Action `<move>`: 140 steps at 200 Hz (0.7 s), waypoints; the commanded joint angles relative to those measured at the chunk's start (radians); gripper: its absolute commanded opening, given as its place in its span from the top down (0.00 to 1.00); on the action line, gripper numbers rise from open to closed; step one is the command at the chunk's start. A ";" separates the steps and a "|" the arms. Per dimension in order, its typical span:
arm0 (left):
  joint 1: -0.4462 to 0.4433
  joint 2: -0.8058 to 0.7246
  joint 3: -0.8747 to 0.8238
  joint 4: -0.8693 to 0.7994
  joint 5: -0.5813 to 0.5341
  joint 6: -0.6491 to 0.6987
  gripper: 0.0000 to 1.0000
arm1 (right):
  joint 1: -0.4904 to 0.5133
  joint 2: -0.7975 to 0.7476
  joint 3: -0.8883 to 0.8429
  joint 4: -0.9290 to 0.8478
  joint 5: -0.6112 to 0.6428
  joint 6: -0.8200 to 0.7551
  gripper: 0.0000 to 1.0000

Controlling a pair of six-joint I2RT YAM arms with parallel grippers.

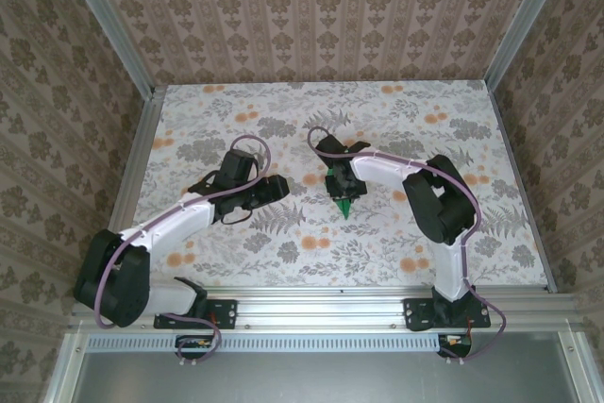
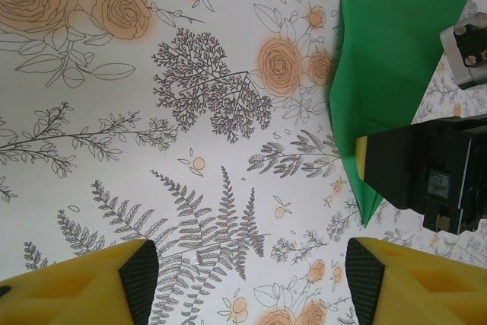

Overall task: Fold a paper plane with a square sheet of paper (pick it up from the middle)
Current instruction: Turn over the paper plane at the center of the table.

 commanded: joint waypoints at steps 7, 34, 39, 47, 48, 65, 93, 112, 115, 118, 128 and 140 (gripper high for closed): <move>0.008 0.020 0.015 -0.016 0.020 0.011 0.32 | -0.005 0.041 -0.021 -0.018 -0.015 0.018 0.77; 0.009 0.018 0.023 -0.020 0.017 0.009 0.32 | -0.004 0.001 0.018 -0.046 0.016 0.001 0.82; 0.009 0.018 0.022 -0.020 0.017 0.007 0.32 | -0.005 -0.007 0.029 -0.053 0.023 -0.003 0.84; 0.009 0.019 0.024 -0.022 0.016 0.007 0.32 | -0.005 -0.021 0.043 -0.062 0.034 -0.009 0.85; 0.009 0.018 0.024 -0.023 0.016 0.008 0.32 | -0.005 -0.022 0.045 -0.063 0.035 -0.009 0.85; 0.008 0.016 0.028 -0.029 0.014 0.009 0.32 | -0.007 -0.041 0.067 -0.074 0.059 -0.022 0.88; 0.009 0.020 0.031 -0.035 0.013 0.011 0.32 | -0.019 -0.015 0.080 -0.077 0.063 -0.025 0.89; 0.009 0.021 0.033 -0.038 0.016 0.012 0.32 | -0.022 0.020 0.079 -0.069 0.056 -0.021 0.88; 0.009 0.022 0.033 -0.037 0.015 0.011 0.32 | -0.022 0.025 0.079 -0.067 0.052 -0.021 0.88; 0.009 0.022 0.034 -0.037 0.015 0.011 0.31 | -0.022 0.031 0.078 -0.067 0.049 -0.021 0.87; 0.009 0.023 0.033 -0.038 0.015 0.011 0.32 | -0.022 0.046 0.080 -0.065 0.039 -0.016 0.87; 0.009 0.024 0.035 -0.040 0.014 0.011 0.32 | -0.022 0.058 0.075 -0.057 0.029 -0.010 0.85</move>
